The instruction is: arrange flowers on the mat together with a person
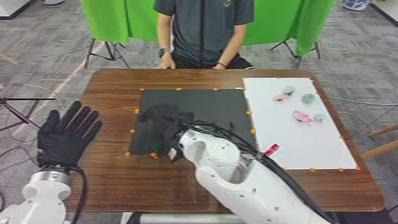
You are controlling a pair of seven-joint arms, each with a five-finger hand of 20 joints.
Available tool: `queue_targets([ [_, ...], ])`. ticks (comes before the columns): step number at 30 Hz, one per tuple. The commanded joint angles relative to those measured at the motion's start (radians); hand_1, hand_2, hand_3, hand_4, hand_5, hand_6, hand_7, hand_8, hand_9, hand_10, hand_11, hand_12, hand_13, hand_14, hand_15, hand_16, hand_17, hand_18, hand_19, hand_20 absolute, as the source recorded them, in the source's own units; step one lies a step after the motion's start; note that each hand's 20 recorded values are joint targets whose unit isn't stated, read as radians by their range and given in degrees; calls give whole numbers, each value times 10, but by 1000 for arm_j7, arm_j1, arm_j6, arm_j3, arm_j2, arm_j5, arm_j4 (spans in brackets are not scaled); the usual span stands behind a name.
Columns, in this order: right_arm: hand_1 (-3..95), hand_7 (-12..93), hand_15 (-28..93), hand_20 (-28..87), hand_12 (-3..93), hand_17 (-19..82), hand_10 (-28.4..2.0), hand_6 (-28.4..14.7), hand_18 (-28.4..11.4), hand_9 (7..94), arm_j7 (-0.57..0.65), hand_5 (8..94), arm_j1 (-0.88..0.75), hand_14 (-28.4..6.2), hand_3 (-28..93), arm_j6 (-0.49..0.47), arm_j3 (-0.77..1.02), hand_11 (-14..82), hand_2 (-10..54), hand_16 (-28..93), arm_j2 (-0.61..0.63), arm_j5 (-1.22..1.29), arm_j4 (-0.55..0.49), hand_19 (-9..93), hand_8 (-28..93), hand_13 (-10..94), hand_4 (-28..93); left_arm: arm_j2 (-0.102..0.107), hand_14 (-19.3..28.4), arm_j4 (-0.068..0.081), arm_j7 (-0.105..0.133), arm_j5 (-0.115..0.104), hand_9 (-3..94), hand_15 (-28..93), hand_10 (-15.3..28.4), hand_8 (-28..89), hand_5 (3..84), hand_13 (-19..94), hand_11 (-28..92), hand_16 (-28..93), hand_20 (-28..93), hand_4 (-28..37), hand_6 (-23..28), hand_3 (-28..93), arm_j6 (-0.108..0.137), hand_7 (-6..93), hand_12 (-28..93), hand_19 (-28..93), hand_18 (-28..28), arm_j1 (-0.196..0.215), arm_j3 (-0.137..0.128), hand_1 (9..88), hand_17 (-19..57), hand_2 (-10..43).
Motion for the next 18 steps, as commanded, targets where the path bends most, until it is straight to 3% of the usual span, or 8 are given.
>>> queue_targets([
  [1, 412, 171, 403, 306, 99, 434, -147, 31, -166, 459, 27, 445, -79, -98, 737, 68, 151, 79, -95, 199, 65, 163, -159, 831, -162, 641, -283, -14, 134, -3, 18, 5, 412, 260, 141, -109, 473, 318, 176, -67, 119, -283, 66, 644, -11, 130, 68, 313, 126, 29, -44, 285, -37, 184],
  [4, 360, 136, 396, 274, 98, 418, -154, -4, -171, 448, 25, 395, -133, -112, 743, 82, 242, 75, -91, 182, 86, 257, -207, 813, -135, 622, -262, -16, 132, -4, 24, 3, 413, 255, 141, -108, 474, 318, 174, -66, 119, -283, 66, 619, -14, 125, 66, 310, 125, 33, -60, 287, -37, 191],
  [5, 338, 117, 398, 263, 99, 414, -155, -15, -172, 443, 19, 379, -149, -116, 735, 108, 267, 75, -65, 177, 97, 293, -213, 813, -122, 615, -254, -18, 131, -7, 24, 5, 412, 253, 141, -108, 473, 318, 174, -67, 118, -283, 66, 614, -11, 123, 66, 309, 125, 37, -66, 288, -37, 193],
  [6, 322, 111, 399, 256, 98, 413, -157, -18, -172, 441, 13, 372, -156, -118, 734, 115, 296, 74, -45, 174, 97, 317, -206, 815, -118, 613, -248, -18, 131, 1, 24, 4, 412, 251, 141, -107, 473, 318, 173, -67, 118, -283, 65, 610, -6, 122, 66, 308, 125, 26, -68, 287, -36, 195],
  [7, 306, 107, 400, 254, 97, 413, -158, -21, -174, 441, 23, 365, -185, -121, 733, 135, 325, 74, -27, 172, 115, 344, -229, 819, -116, 612, -245, -18, 131, -13, 27, 3, 412, 251, 141, -107, 473, 318, 172, -66, 118, -283, 65, 608, -8, 121, 65, 308, 125, 47, -80, 287, -37, 195],
  [13, 253, 94, 407, 230, 98, 402, -171, -37, -175, 438, -25, 370, -270, -139, 725, 218, 489, 73, 50, 163, 171, 540, -237, 816, -106, 577, -241, -14, 131, -48, 64, -3, 412, 250, 141, -104, 472, 319, 171, -64, 120, -283, 65, 605, -9, 120, 66, 307, 125, 101, -134, 284, -37, 197],
  [15, 247, 99, 396, 205, 97, 377, -172, -37, -173, 428, -71, 383, -313, -141, 733, 181, 559, 70, 62, 154, 180, 582, -233, 780, -104, 542, -240, -15, 131, -52, 68, -6, 411, 250, 141, -104, 472, 319, 169, -63, 120, -283, 65, 608, -5, 120, 67, 306, 125, 111, -139, 282, -37, 197],
  [18, 240, 118, 332, 137, 96, 299, -170, -36, -155, 403, -118, 408, -390, -135, 754, 179, 642, 72, 75, 124, 204, 662, -248, 644, -109, 452, -249, -25, 131, -56, 70, -19, 411, 249, 141, -103, 471, 319, 169, -63, 120, -283, 65, 607, -8, 119, 68, 306, 125, 120, -129, 283, -36, 197],
])
